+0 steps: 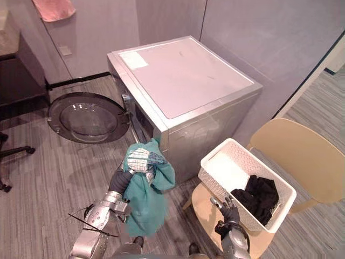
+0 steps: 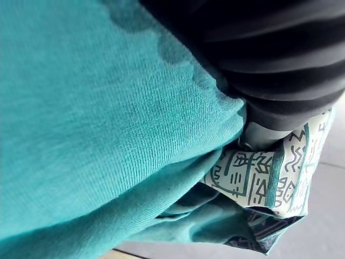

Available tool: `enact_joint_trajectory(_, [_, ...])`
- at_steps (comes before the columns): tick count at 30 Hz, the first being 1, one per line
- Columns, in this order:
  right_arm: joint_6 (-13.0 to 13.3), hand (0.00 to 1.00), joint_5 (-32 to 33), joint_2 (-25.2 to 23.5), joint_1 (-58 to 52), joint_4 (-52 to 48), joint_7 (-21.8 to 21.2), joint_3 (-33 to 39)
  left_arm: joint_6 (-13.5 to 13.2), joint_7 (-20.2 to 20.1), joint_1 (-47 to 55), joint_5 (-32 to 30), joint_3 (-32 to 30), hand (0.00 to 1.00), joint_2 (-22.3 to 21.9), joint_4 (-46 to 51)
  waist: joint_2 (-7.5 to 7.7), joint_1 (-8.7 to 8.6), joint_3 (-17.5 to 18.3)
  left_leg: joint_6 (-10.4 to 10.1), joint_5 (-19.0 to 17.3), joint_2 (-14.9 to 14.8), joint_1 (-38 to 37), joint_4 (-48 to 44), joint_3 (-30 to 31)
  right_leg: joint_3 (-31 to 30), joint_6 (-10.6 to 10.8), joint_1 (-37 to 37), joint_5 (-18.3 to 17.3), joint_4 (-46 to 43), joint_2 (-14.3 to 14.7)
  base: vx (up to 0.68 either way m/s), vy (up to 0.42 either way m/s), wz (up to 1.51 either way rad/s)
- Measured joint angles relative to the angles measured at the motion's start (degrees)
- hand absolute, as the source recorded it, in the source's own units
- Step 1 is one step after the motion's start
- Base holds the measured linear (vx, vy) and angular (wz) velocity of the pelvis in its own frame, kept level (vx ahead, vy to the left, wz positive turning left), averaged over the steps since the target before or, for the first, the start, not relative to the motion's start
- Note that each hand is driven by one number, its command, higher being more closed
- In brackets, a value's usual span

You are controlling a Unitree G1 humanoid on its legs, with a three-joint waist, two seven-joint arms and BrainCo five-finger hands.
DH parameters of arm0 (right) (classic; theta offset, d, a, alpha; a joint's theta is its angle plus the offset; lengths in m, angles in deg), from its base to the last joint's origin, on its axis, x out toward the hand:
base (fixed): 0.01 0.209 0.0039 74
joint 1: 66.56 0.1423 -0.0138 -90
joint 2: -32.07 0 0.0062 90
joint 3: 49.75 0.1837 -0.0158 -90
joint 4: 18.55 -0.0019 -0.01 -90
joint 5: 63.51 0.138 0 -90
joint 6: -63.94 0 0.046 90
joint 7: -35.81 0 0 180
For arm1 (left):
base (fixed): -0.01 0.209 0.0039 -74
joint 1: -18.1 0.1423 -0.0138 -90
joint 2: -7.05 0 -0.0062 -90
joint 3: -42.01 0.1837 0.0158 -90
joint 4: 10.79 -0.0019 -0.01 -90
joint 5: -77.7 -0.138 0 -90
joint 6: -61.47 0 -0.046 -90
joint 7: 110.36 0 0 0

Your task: Pick up the laundry basket with both hands and put the clothes into the washing machine.

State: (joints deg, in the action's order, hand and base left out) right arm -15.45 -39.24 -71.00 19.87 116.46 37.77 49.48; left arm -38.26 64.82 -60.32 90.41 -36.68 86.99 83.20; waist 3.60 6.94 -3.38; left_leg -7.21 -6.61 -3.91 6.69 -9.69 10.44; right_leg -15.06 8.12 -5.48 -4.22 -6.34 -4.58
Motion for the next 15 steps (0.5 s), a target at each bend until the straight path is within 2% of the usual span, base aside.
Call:
enact_joint_trajectory(4, [-0.35, 0.0, 0.06, 0.37, 0.26, 0.28, -0.32, -0.26, -0.01, 0.65, -1.75, 0.03, -0.72, 1.0, -0.3, 0.03, -0.62, -0.06, -0.09, 0.26, -0.2, -0.01, -0.1, -0.23, -0.03, -0.6, -0.26, 0.03, -0.57, -0.71, 0.17, 0.08, -0.003, 0.02])
enact_joint_trajectory(5, [-0.35, 0.0, 0.41, 1.09, 0.3, 0.26, -0.77, -0.24, -0.03, 1.24, -2.08, 0.03, -0.66, 1.0, -0.34, 0.09, -1.32, -0.24, -0.6, 0.49, -1.43, 0.17, 0.24, -1.96, 0.32, -0.54, -0.57, -0.4, -2.73, -3.44, 0.49, 0.02, -0.019, 0.14])
enact_joint_trajectory(6, [-0.35, 0.0, 0.41, 1.25, 0.37, 0.23, -0.8, -0.24, -0.03, 1.24, -2.04, 0.04, -0.62, 1.0, -0.35, 0.09, -1.4, -0.32, -0.65, 0.5, -1.65, 0.31, 0.56, -2.59, 0.43, -0.48, -0.61, -0.67, -3.38, -4.39, 0.52, -0.02, -0.031, 0.27])
enact_joint_trajectory(8, [-0.35, 0.0, 0.41, 2.84, -0.18, 0.23, -0.78, -0.08, -0.04, 1.2, -1.49, 0.05, -0.12, 1.0, -0.72, 0.09, -2.04, -1.14, -1.07, 0.44, -3.28, 1.54, 2.57, -5.99, 1.53, 0.99, -0.82, -2.47, -7.9, -11.48, 0.19, -0.06, -0.041, 0.5])
enact_joint_trajectory(10, [-0.38, 0.0, 0.5, 3.42, -0.68, 0.23, -0.73, -0.05, 0.0, 1.11, -1.25, 0.06, -0.01, 1.0, -1.04, 0.05, -1.65, -1.71, -1.26, 1.01, -3.72, 2.0, 3.19, -4.93, 1.92, 2.75, -0.86, -4.03, -10.0, -15.16, -1.66, -0.05, -0.065, 0.7])
enact_joint_trajectory(13, [-0.46, 0.0, 1.01, 4.01, -0.68, 0.18, -0.83, -0.25, 0.01, 1.15, -1.24, 0.13, 0.74, 1.0, -2.43, 0.0, -1.23, -2.12, -1.56, 2.23, -2.95, 0.11, 5.06, -2.98, -4.17, 4.91, -0.64, -5.45, -10.19, -16.9, -3.8, -0.04, -0.061, 0.7])
enact_joint_trajectory(15, [-0.49, 0.0, 1.0, 4.09, -0.43, 0.16, -0.79, -0.86, 0.02, 1.38, -1.48, 0.15, 0.8, 1.0, -3.68, -0.27, -0.82, -3.4, -2.26, 2.99, -2.26, 0.02, 6.39, -2.54, -7.9, 5.57, -0.49, -5.92, -10.51, -19.57, -6.39, -0.01, 0.03, 0.98])
